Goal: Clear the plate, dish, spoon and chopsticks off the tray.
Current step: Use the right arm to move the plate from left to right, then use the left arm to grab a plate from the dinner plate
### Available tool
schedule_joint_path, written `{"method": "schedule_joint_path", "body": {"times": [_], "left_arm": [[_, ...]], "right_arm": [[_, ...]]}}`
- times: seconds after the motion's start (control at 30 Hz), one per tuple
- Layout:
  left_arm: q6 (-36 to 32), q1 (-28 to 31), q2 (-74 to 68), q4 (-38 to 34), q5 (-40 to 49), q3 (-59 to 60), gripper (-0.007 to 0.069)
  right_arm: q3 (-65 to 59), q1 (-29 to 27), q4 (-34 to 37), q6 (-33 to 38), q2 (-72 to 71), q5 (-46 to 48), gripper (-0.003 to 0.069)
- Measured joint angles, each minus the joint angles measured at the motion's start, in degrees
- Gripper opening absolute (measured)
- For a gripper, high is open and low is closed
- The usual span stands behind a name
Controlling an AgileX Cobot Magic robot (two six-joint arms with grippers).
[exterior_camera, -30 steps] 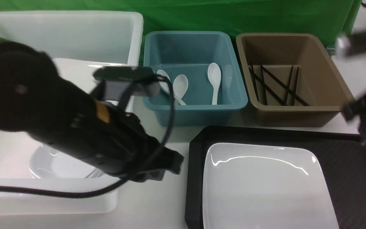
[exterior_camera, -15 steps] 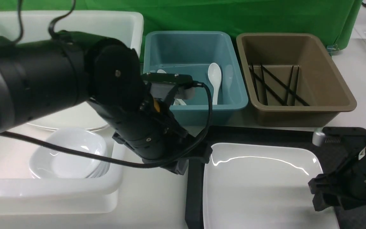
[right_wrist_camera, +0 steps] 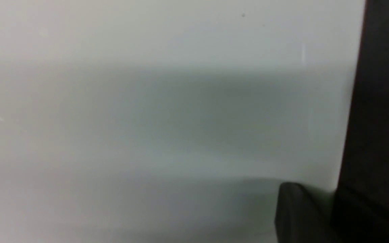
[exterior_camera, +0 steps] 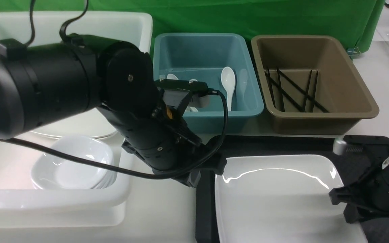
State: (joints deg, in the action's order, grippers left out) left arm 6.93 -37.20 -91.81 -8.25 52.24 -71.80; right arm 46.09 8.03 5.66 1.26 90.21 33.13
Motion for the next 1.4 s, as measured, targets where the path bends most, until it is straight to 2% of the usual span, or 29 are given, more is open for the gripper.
{"method": "schedule_joint_path", "body": {"times": [0.23,0.3,0.4,0.5,0.53,0.67,0.77,0.9,0.93,0.97,1.07,1.1,1.17,1.27,1.3,1.33,1.4], "left_arm": [[-0.24,0.0,0.0,-0.36,0.31,0.0,0.0011],[-0.69,0.0,0.0,-1.44,-0.5,-0.06,0.0011],[-1.73,-0.77,-0.23,-3.49,-2.06,-0.77,0.0011],[-3.04,-3.03,-1.28,-3.93,-4.58,-2.62,0.0011],[-3.16,-3.52,-1.88,-3.93,-4.81,-3.48,0.0011],[-3.16,-4.57,-6.93,-3.94,-4.43,-10.2,0.0013],[-3.1,-4.57,-10.44,-3.94,-3.88,-14.8,0.0013],[-3.35,-4.52,-18.02,-3.61,-2.39,-24.73,0.0052],[-3.4,-4.52,-21.14,-2.92,-1.75,-27.66,0.0088],[-3.4,-4.52,-21.51,-2.92,-1.75,-28.05,0.0088],[-3.05,-4.52,-27.56,-1.14,-0.61,-33.63,0.0205],[-2.75,-4.52,-29.37,-0.85,-0.48,-34.71,0.024],[-2.29,-4.52,-33.2,-0.5,-0.26,-37.56,0.0358],[-2.04,-4.52,-35.97,-0.45,-0.21,-39.1,0.0445],[-1.92,-4.52,-37.72,-0.45,-0.21,-39.78,0.0505],[-1.9,-4.52,-38.09,-0.45,-0.21,-39.85,0.0512],[-1.85,-4.52,-39.79,-0.45,-0.37,-40.08,0.0574]], "right_arm": [[-0.06,-6.01,-6.03,-2.09,-2.21,3.57,0.0106],[-0.19,-6.98,-7.61,-2.11,-2.21,3.98,0.0127],[-0.23,-7.1,-8.61,-2.0,-2.21,3.84,0.0218],[-0.23,-7.1,-8.86,-1.89,-2.21,4.1,0.04],[-0.12,-7.1,-8.92,-1.85,-2.36,4.66,0.0437],[1.31,-7.04,-9.04,-1.26,-5.42,10.28,0.0517],[2.56,-6.62,-9.11,-1.26,-8.73,13.05,0.0507],[3.37,-4.12,-9.11,-0.72,-17.21,15.9,0.045],[3.37,-3.02,-9.06,-0.78,-20.33,16.46,0.0428],[3.37,-2.86,-8.99,-0.78,-20.77,16.58,0.0425],[3.37,-0.32,-8.94,-0.83,-27.58,17.02,0.0386],[3.37,0.24,-8.88,-0.83,-28.81,17.21,0.0383],[3.37,0.99,-8.83,-0.85,-32.18,17.36,0.0377],[3.37,1.16,-8.83,-0.85,-33.68,17.43,0.0377],[3.37,1.28,-8.83,-0.91,-34.66,17.43,0.0377],[3.37,1.28,-8.83,-0.91,-34.74,17.43,0.0377],[3.37,1.28,-8.83,-1.26,-35.25,17.61,0.0377]]}}
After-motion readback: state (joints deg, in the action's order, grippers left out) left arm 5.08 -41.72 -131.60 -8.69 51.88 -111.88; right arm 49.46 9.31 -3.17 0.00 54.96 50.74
